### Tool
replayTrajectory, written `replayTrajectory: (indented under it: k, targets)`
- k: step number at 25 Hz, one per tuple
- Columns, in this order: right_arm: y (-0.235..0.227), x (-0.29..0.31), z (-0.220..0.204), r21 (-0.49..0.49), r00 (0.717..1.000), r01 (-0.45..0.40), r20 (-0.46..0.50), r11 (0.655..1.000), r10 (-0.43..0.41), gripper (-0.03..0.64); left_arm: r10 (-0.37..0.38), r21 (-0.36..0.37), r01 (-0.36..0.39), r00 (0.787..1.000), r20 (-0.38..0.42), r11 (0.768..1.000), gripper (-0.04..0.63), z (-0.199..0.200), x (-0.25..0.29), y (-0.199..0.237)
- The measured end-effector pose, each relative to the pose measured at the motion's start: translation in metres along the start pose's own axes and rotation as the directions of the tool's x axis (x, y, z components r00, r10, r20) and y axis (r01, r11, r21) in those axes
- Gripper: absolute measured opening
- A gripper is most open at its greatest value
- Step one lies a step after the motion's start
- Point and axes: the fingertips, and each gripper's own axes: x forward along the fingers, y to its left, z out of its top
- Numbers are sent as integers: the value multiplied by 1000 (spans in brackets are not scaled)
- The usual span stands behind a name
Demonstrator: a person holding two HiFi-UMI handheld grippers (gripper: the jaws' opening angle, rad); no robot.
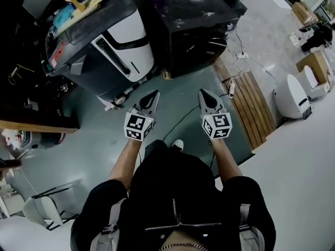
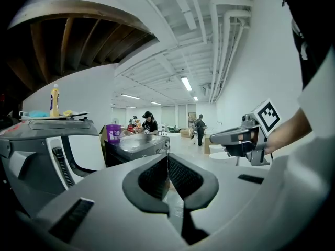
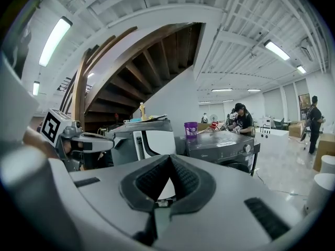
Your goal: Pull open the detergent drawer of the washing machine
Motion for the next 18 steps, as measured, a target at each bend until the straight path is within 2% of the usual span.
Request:
replayTrajectory:
  k: [9,18]
  targets:
    - [-20,19,4,13,1000,-17,12,1000,17,5,38,-1,-38,999,21,999,21,11,24,12]
    - [-44,54,13,7,1000,-5,9,1000,5,5,31,-10,-31,999,35,999,21,14,62,34]
